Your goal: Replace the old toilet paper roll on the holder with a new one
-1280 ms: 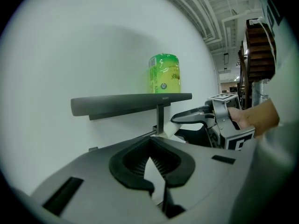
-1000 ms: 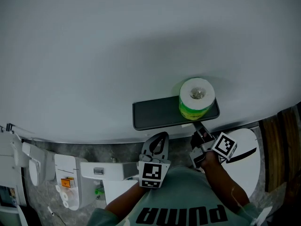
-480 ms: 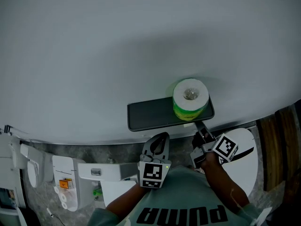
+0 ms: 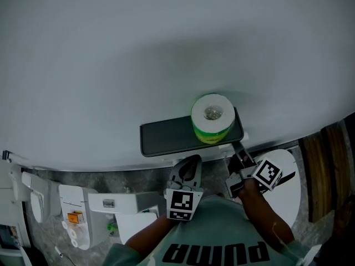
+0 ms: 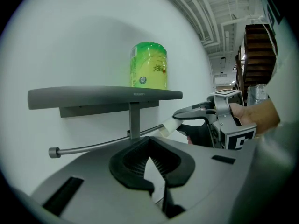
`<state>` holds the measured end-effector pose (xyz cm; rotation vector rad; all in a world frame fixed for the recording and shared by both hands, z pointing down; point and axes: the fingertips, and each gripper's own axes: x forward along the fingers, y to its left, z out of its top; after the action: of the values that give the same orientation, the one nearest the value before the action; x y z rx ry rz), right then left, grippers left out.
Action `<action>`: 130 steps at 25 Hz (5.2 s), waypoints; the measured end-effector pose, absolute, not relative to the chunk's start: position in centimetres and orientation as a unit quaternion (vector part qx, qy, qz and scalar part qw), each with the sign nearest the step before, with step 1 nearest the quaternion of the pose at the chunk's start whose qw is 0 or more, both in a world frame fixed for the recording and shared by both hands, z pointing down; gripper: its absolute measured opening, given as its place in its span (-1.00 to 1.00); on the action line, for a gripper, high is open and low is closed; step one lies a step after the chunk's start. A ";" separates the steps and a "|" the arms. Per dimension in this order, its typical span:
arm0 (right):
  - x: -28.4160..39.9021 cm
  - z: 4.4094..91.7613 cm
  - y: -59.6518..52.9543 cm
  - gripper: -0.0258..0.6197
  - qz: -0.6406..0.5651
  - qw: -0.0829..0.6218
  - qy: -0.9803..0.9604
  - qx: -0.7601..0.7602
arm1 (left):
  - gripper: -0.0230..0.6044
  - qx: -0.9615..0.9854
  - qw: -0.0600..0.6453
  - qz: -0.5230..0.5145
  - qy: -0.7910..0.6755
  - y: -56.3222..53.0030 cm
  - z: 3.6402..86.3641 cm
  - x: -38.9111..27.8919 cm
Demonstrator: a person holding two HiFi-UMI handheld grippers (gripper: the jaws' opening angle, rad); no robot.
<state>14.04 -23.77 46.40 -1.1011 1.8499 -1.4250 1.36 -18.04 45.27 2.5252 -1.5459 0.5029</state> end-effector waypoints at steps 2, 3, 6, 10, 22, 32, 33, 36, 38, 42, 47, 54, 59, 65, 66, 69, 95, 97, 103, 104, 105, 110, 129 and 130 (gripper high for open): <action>14.8 46.4 -23.8 -0.37 -0.529 0.276 0.687 -0.415 | -0.91 0.842 0.069 0.164 -0.510 -18.2 45.2 2.1; 15.2 46.3 -23.8 -0.37 -0.527 0.278 0.687 -0.415 | -0.91 0.843 0.070 0.163 -0.509 -18.3 45.2 2.4; 16.2 46.0 -24.0 -0.37 -0.524 0.282 0.686 -0.418 | -0.91 0.844 0.071 0.162 -0.506 -18.5 45.3 3.3; 17.6 46.0 -23.9 -0.37 -0.520 0.284 0.683 -0.427 | -0.91 0.848 0.071 0.160 -0.501 -18.7 45.3 4.4; 21.6 45.0 -22.3 -0.37 -0.497 0.298 0.679 -0.451 | -0.91 0.864 0.064 0.152 -0.476 -18.6 44.8 7.9; 22.0 43.0 -18.4 -0.38 -0.431 0.253 0.717 -0.487 | -0.91 0.872 0.070 0.153 -0.460 -17.5 44.9 8.4; 21.8 42.7 -18.0 -0.38 -0.420 0.246 0.724 -0.488 | -0.91 0.872 0.071 0.152 -0.459 -17.2 45.0 8.4; 20.4 40.9 -17.0 -0.38 -0.387 0.226 0.751 -0.485 | -0.91 0.872 0.074 0.152 -0.460 -16.6 45.0 7.8; 19.4 39.9 -16.2 -0.37 -0.363 0.211 0.769 -0.482 | -0.91 0.871 0.076 0.151 -0.461 -16.1 44.9 7.3; 17.0 37.9 -14.7 -0.38 -0.307 0.166 0.804 -0.481 | -0.91 0.867 0.075 0.148 -0.470 -15.2 44.5 5.8; 13.0 35.0 -13.4 -0.37 -0.237 0.121 0.847 -0.461 | -0.91 0.856 0.074 0.143 -0.491 -14.3 43.9 3.2; 7.0 31.5 -13.6 -0.37 -0.159 0.083 0.890 -0.419 | -0.91 0.832 0.072 0.137 -0.533 -13.1 43.2 -1.6; 3.2 29.6 -14.6 -0.38 -0.128 0.073 0.907 -0.395 | -0.91 0.814 0.071 0.132 -0.561 -12.4 42.7 -5.1; -0.3 28.3 -16.3 -0.38 -0.093 0.044 0.916 -0.388 | -0.91 0.797 0.067 0.124 -0.587 -12.2 42.2 -8.3; -0.9 28.1 -16.7 -0.37 -0.085 0.036 0.917 -0.388 | -0.91 0.795 0.067 0.122 -0.590 -12.2 42.0 -8.7; -2.8 27.8 -17.9 -0.37 -0.064 0.005 0.919 -0.390 | -0.91 0.790 0.065 0.117 -0.598 -12.0 41.8 -9.9; -9.0 30.9 -21.9 -0.37 0.001 -0.154 0.895 -0.418 | -0.91 0.782 0.085 0.104 -0.609 -11.1 42.4 -14.9; -9.0 30.9 -21.9 -0.37 0.002 -0.155 0.896 -0.416 | -0.91 0.782 0.084 0.104 -0.608 -11.1 42.4 -14.9; -9.2 31.3 -21.6 -0.35 -0.008 -0.153 0.900 -0.408 | -0.91 0.785 0.086 0.104 -0.605 -11.1 42.6 -14.9; -9.1 31.1 -21.5 -0.31 -0.009 -0.150 0.900 -0.409 | -0.91 0.786 0.085 0.104 -0.604 -11.1 42.5 -14.8; -8.9 31.0 -21.4 -0.27 -0.010 -0.146 0.900 -0.411 | -0.91 0.787 0.085 0.103 -0.603 -11.0 42.4 -14.7; -7.5 30.4 -20.5 -0.21 -0.015 -0.120 0.898 -0.424 | -0.91 0.793 0.084 0.106 -0.595 -11.2 42.5 -13.9; 2.2 30.1 -17.1 -0.21 -0.016 -0.080 0.872 -0.482 | -0.91 0.839 0.065 0.105 -0.530 -13.4 40.7 -5.5; 2.8 30.1 -17.2 -0.21 -0.016 -0.079 0.870 -0.486 | -0.91 0.841 0.063 0.104 -0.527 -13.5 40.5 -5.1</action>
<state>2.80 -17.17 30.10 -1.6108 2.8803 -0.0527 -5.06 -13.52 40.48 2.5403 -1.5926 0.3145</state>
